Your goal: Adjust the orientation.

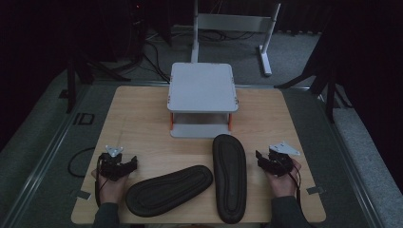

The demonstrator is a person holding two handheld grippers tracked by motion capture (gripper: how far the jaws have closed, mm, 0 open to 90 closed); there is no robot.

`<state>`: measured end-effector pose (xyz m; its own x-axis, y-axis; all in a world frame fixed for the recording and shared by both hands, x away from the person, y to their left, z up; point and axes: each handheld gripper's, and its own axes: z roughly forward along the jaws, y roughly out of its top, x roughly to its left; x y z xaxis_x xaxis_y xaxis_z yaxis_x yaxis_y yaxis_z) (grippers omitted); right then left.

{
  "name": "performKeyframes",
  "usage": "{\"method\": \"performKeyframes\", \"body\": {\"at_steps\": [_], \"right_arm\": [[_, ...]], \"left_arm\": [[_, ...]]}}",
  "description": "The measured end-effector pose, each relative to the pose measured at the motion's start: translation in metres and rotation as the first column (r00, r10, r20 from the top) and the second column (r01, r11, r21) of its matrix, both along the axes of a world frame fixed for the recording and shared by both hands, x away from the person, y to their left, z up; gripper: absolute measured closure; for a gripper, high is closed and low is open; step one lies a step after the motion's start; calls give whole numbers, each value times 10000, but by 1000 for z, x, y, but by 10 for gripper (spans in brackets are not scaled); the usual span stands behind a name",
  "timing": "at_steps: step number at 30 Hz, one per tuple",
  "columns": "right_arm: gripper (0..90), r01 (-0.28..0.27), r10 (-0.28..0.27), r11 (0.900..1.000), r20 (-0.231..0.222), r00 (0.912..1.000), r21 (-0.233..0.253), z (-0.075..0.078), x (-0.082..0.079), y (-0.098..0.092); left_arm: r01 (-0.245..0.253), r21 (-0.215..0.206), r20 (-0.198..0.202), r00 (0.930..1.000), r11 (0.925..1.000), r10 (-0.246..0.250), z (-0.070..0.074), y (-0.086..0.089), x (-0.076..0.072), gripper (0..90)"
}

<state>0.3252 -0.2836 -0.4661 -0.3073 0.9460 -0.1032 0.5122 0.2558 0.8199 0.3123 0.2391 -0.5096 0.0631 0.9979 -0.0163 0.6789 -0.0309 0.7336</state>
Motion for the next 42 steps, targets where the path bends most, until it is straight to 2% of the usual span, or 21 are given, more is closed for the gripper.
{"method": "performKeyframes", "body": {"at_steps": [3,9,10,13,17,22,26,29,32,35,36,38,39,40,42], "right_arm": [[390,-292,299,9993,279,9992,-240,9,-11,7],[393,-870,890,9953,485,9949,-417,21,-28,19],[393,-1243,1263,9913,460,9909,-424,27,-38,27],[405,-1638,1649,9860,370,9856,-300,30,-44,36],[386,-1879,1897,9805,283,9814,-574,28,-50,50],[373,-2037,2048,9753,50,9788,-853,22,-52,57],[372,-2066,2064,9739,-119,9784,-946,18,-48,60],[389,-1900,1878,9724,-287,9818,-1358,11,-45,60],[407,-1562,1514,9758,-425,9876,-1529,9,-42,55],[434,-1196,1074,9776,-781,9911,-1732,0,-38,46],[434,-1059,901,9787,-955,9913,-1756,-4,-37,43],[423,-1014,897,9886,-1059,9903,-1112,-5,-36,33],[428,-881,751,9891,-1105,9910,-1180,-5,-36,30],[417,-806,614,9845,-1244,9903,-1558,-7,-36,29],[410,-828,584,9834,-1505,9869,-1614,-13,-35,27]], "left_arm": [[-10,-32,26,10000,10000,10,0,0,0,287],[2,-21,13,10000,10000,-2,0,0,-1,287],[8,-12,10,10000,10000,-8,0,0,-1,288],[-6,-21,11,10000,10000,6,0,0,-1,287],[-8,-22,13,10000,10000,8,0,0,-1,287],[-12,-25,21,10000,10000,12,0,0,-1,287],[-22,-21,9,10000,10000,22,0,0,-1,287],[-20,-20,3,10000,10000,20,0,0,-1,287],[-48,-30,-67,10000,10000,48,1,-1,-1,289],[-25,-45,-66,10000,10000,25,1,-1,-1,289],[-26,-48,-65,10000,10000,26,1,-1,-2,289],[-38,-25,-72,10000,10000,38,1,-1,-1,294],[-37,-20,-77,10000,10000,36,1,-1,-1,294],[-39,-20,-75,10000,10000,39,1,-1,-1,295],[-48,-30,-74,10000,10000,48,1,-1,-2,296]]}}
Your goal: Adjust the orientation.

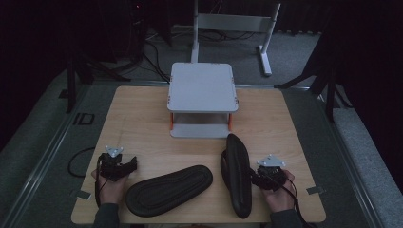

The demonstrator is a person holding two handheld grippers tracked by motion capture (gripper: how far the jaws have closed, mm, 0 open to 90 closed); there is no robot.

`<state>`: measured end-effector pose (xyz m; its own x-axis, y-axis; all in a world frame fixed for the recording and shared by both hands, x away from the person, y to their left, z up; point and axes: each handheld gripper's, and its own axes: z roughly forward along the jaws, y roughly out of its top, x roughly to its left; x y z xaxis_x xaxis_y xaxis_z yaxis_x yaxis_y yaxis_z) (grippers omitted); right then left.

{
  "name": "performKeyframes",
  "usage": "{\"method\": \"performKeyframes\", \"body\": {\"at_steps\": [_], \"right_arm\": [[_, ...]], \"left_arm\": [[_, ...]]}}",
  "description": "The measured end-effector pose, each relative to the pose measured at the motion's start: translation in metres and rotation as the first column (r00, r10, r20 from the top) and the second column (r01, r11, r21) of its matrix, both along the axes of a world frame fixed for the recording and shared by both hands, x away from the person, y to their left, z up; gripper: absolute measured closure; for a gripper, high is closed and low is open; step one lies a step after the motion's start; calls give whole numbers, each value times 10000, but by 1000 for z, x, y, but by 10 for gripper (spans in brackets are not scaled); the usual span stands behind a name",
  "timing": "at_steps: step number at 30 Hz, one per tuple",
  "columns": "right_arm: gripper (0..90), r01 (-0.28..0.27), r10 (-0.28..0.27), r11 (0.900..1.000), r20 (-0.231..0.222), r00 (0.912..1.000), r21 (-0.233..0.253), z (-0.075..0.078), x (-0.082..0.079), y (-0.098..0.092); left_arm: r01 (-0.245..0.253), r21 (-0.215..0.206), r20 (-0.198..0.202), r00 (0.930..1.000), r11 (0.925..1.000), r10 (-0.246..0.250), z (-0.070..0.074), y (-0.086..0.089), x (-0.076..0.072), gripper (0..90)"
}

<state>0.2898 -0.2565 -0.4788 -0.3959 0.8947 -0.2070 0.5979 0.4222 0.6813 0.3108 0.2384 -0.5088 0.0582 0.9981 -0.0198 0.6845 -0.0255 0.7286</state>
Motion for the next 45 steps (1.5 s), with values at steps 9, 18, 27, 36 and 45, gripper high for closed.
{"method": "performKeyframes", "body": {"at_steps": [9,18,27,36,45], "right_arm": [[381,-63,5,9978,874,9962,657,24,-10,7],[304,-1262,1063,9791,1280,9861,1596,54,-13,45],[299,-1659,1534,9736,889,9842,1569,51,-1,67],[300,-1699,1654,9796,500,9850,1070,46,6,69],[418,-1222,1077,9811,1013,9890,1502,69,-3,21]], "left_arm": [[-6,-4,8,10000,10000,6,0,0,0,296],[7,4,8,10000,10000,-7,0,0,0,297],[-7,8,15,10000,10000,7,0,0,1,296],[25,33,5,10000,10000,-25,0,0,1,296],[30,25,7,10000,10000,-30,0,0,1,297]]}}
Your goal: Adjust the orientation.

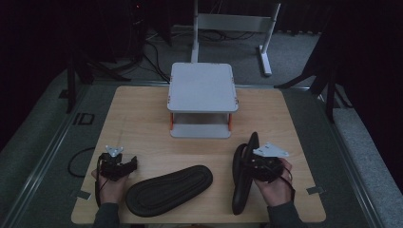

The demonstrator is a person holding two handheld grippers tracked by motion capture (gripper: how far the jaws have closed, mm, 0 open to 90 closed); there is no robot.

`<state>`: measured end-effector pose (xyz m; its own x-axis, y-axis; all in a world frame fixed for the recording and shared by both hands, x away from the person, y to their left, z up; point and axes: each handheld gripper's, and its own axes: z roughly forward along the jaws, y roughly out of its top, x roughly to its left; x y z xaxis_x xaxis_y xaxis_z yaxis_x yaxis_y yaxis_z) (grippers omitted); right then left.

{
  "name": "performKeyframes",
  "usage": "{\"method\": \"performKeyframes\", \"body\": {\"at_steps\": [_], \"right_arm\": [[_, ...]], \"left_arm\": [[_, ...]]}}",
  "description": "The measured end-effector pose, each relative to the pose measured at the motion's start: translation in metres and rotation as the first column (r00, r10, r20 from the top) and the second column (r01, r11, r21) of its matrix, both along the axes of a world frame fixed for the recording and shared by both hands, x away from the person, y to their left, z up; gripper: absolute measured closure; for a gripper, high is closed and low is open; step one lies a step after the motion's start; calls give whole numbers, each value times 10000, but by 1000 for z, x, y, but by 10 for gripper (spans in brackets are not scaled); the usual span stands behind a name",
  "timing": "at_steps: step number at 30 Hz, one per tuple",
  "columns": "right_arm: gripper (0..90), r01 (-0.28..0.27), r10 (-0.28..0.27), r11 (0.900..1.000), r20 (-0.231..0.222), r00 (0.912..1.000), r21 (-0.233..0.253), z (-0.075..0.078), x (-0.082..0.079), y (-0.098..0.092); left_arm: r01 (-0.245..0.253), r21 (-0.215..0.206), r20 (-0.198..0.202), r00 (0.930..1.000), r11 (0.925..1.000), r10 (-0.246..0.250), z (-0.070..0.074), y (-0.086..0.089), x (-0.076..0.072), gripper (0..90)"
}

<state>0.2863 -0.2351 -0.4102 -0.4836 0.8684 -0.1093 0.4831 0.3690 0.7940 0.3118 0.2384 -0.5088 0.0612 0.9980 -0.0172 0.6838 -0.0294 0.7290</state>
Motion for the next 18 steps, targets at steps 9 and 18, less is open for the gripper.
{"method": "performKeyframes", "body": {"at_steps": [9,18], "right_arm": [[524,616,-603,9978,-468,9971,258,4,-17,-55],[508,1744,-1742,9847,-610,9828,-12,-10,-18,-86]], "left_arm": [[-36,-17,28,10000,10000,36,0,0,0,296],[-57,-15,33,10000,10000,57,0,-1,0,296]]}}
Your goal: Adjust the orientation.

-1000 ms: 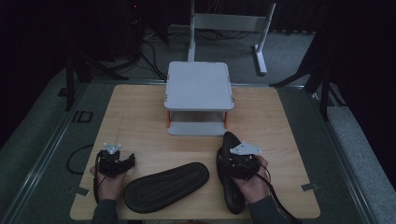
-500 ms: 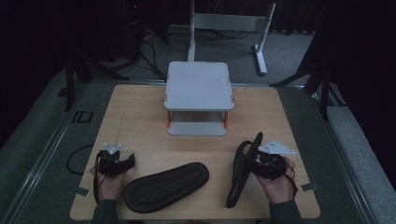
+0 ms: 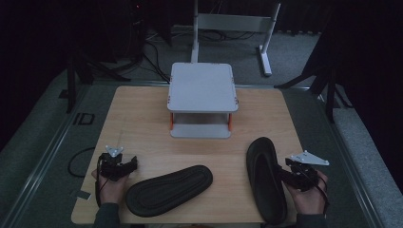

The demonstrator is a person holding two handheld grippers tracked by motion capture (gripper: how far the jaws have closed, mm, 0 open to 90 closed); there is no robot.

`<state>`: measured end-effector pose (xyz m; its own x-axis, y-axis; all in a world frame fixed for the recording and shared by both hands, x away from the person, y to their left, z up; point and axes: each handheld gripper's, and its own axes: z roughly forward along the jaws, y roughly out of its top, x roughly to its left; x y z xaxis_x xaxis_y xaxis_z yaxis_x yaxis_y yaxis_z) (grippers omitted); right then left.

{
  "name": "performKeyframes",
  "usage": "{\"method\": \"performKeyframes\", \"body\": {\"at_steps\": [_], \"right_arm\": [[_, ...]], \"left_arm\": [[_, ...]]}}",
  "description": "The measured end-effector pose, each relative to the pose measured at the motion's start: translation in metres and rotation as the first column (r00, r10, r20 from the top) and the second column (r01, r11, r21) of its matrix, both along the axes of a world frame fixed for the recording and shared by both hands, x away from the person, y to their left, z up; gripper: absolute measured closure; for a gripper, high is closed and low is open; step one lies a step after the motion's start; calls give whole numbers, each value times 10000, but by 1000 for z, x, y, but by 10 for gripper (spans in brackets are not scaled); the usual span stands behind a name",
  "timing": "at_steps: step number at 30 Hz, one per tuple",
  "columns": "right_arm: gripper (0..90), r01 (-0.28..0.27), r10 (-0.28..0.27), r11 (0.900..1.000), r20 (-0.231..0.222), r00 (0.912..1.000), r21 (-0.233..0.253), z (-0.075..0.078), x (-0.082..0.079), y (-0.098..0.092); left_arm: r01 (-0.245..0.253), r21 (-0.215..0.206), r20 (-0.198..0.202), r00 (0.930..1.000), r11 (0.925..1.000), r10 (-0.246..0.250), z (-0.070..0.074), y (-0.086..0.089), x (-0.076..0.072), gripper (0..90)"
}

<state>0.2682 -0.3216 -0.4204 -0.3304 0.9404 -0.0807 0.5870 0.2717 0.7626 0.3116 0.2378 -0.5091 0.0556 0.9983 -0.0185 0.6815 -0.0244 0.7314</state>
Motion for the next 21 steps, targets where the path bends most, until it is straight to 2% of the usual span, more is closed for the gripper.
{"method": "performKeyframes", "body": {"at_steps": [2,3,4,5,8,11,13,15,17,18,19,20,21], "right_arm": [[507,-13,12,10000,83,10000,20,0,-1,0],[496,47,-45,10000,406,9992,-47,3,-2,3],[496,47,-45,10000,406,9992,-47,3,-2,3],[470,188,-187,9998,613,9979,-21,4,-2,4],[451,280,-297,9994,868,9958,214,7,-4,4],[468,-282,272,9994,541,9982,180,4,-5,11],[473,-412,403,9989,415,9983,218,1,-6,15],[480,-640,640,9977,-15,9979,227,-12,-12,25],[480,-686,691,9975,-270,9972,194,-21,-18,29],[480,-686,691,9975,-270,9972,194,-21,-18,29],[492,-721,746,9965,-599,9954,429,-30,-24,32],[492,-721,746,9965,-599,9954,429,-30,-24,32],[497,-773,806,9960,-793,9936,439,-35,-26,35]], "left_arm": [[-7,-2,7,10000,10000,7,0,0,0,296],[-3,1,6,10000,10000,3,0,0,0,297],[-3,1,3,10000,10000,3,0,0,0,297],[0,0,1,10000,10000,0,0,0,0,297],[5,-1,-2,10000,10000,-5,0,0,0,296],[-3,-3,-1,10000,10000,3,0,0,0,298],[0,0,-7,10000,10000,0,0,0,0,299],[-3,-1,-4,10000,10000,3,0,0,0,299],[-4,-2,-6,10000,10000,4,0,0,0,299],[-4,-2,-6,10000,10000,4,0,0,0,298],[-7,-4,-6,10000,10000,7,0,0,0,299],[-9,-4,-7,10000,10000,9,0,0,0,299],[-5,-1,-7,10000,10000,5,0,0,0,299]]}}
